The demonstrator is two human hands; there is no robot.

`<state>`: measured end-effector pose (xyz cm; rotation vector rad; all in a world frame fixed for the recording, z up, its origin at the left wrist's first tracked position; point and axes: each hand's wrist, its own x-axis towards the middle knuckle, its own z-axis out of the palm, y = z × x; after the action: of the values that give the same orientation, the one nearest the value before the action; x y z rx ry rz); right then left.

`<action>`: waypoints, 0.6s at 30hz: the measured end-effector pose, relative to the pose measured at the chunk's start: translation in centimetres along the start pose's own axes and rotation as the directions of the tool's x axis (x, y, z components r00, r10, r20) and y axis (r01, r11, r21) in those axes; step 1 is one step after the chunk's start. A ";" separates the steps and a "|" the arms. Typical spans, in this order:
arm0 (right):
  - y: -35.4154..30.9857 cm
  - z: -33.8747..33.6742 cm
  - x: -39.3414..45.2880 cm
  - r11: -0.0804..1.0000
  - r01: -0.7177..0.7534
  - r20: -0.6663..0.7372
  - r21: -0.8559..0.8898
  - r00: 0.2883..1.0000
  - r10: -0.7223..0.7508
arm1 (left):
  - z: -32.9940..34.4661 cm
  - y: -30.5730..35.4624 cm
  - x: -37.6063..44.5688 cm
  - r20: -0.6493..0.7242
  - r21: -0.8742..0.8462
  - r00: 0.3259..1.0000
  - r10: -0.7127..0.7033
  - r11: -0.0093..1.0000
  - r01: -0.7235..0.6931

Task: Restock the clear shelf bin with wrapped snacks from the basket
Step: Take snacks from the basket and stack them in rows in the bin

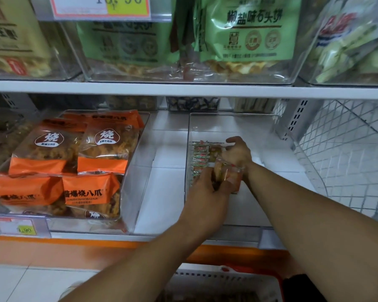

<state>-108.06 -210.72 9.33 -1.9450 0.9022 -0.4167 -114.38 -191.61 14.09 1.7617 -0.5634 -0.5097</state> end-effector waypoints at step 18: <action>-6.2 -12.2 -16.7 0.924 0.151 0.511 0.351 0.796 -0.324 | -3.7 1.5 -5.3 0.129 -0.422 0.992 -0.002 0.905 0.057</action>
<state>-124.10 -203.95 22.09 -1.7555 0.1892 -0.0904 -116.52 -185.94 16.77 1.3282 -0.4709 -0.7121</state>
